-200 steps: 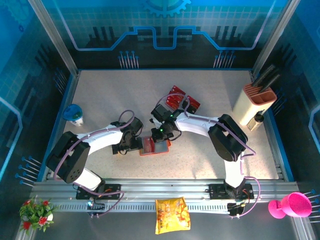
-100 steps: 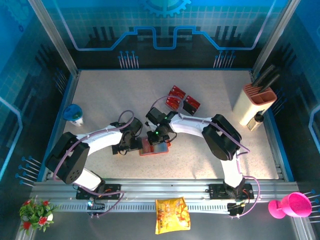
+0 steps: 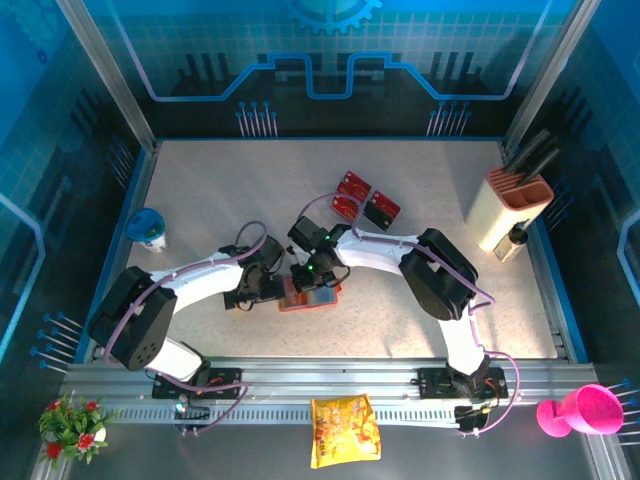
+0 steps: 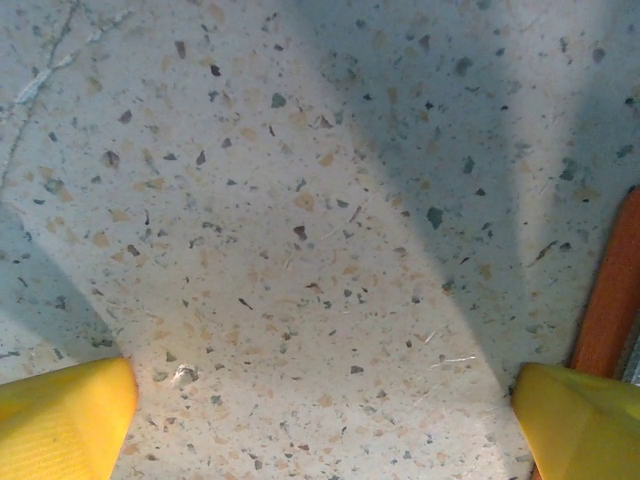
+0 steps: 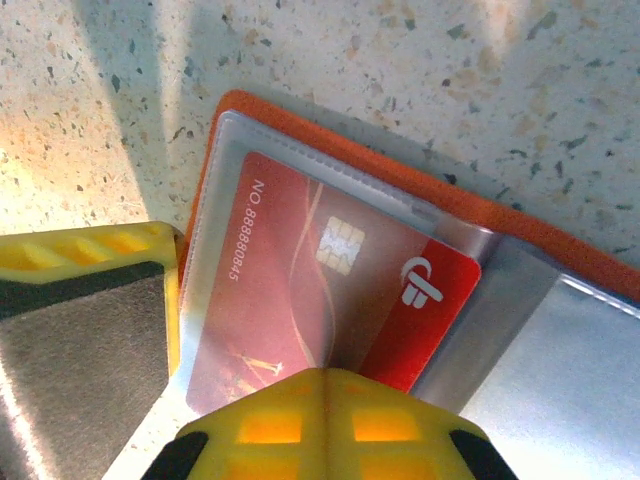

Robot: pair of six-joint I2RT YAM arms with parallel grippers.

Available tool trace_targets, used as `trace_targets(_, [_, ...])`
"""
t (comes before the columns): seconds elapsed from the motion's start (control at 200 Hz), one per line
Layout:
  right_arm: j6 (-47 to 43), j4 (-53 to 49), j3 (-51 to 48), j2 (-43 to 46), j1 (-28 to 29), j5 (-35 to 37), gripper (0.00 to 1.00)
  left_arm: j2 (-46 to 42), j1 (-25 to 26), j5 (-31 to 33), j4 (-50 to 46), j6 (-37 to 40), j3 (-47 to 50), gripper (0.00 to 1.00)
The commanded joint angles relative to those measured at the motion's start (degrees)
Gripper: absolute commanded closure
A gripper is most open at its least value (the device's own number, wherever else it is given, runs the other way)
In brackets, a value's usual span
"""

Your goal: Put the credit cards into the card holder

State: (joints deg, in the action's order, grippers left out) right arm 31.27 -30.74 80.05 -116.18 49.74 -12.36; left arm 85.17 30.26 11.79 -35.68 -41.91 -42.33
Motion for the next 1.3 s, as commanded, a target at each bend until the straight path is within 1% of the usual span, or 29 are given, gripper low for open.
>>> trace_targets(0.0, [0.33,-1.78,-0.43,4.00,-1.42,0.74,0.95,-2.13,0.13,0.63,1.20,-0.41,1.02,0.01])
trace_targets(0.245, [-0.36,-2.13,-2.42,4.89,-2.37,1.47,0.95,-4.22,-0.24,0.88,1.18,-1.16,2.15,0.01])
trace_targets(0.505, [-0.15,-1.33,-2.53,3.01,-2.34,0.95,0.95,-2.00,-0.27,-0.01,2.59,-0.63,3.28,0.01])
trace_targets(0.835, [-0.28,-1.82,-0.08,-1.08,-0.71,0.10,0.95,-0.19,-0.26,-0.85,4.73,-0.20,4.53,0.01])
trace_targets(1.291, [-0.03,-2.48,2.43,-3.17,1.76,-0.61,0.95,0.22,-0.21,-1.26,6.35,0.08,5.41,0.01])
